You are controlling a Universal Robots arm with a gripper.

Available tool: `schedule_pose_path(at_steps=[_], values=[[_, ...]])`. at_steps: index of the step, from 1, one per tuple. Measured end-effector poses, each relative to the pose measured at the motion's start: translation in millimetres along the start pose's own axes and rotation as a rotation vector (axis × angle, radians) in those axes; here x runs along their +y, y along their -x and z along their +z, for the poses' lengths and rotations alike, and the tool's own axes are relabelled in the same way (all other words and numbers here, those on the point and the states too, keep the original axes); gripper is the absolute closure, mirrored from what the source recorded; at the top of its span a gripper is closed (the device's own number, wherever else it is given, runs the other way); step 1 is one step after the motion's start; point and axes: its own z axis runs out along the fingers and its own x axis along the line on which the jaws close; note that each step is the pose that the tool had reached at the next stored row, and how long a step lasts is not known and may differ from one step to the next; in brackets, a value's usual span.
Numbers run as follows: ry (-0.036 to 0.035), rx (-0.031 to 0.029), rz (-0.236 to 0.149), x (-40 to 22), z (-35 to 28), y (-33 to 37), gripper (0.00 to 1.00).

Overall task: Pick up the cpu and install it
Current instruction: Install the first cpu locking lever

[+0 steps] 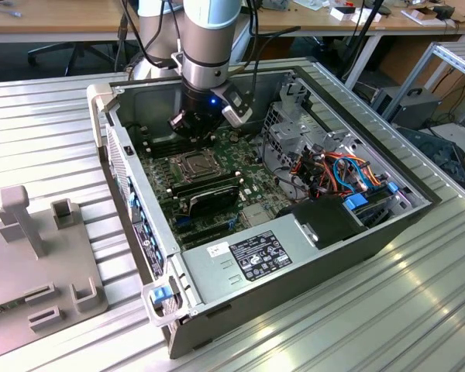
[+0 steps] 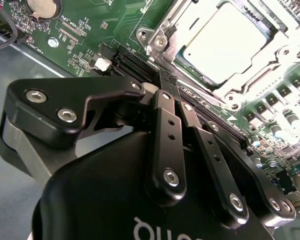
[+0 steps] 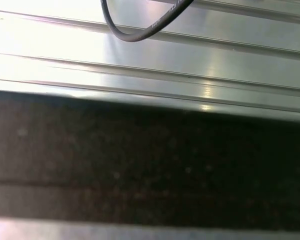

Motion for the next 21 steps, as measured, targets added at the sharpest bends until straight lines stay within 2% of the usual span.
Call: schedule_pose_path(at_steps=[21], values=[[-0.0032,0.0005,0.000,-2.7,1.8,-0.4,0.89]])
